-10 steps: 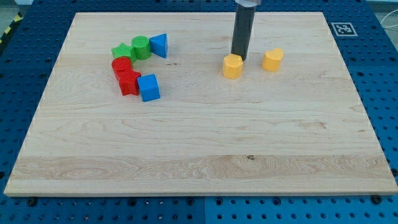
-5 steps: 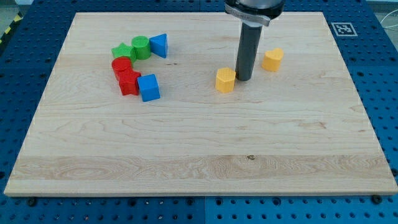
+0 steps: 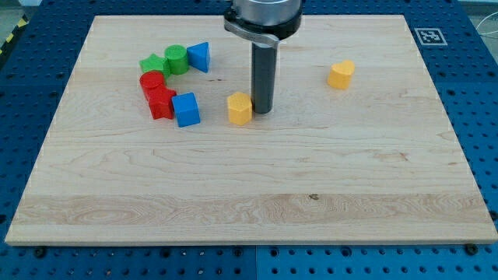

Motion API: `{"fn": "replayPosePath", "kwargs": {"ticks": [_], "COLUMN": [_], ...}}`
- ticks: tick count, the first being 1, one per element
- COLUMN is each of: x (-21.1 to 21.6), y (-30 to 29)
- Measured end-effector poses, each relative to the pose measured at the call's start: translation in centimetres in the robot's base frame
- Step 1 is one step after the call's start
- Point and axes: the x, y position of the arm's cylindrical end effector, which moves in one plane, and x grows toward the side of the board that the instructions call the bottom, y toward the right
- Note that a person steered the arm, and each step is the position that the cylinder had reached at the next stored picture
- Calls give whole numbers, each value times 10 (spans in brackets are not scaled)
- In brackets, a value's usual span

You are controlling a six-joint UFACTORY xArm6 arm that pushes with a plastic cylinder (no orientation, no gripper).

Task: Move yellow hexagon closer to the blue cube

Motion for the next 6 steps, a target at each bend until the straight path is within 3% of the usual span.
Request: {"fn": "replayPosePath", "kwargs": {"ticks": [4, 6], "x": [22, 21], "y": [-9, -40]}}
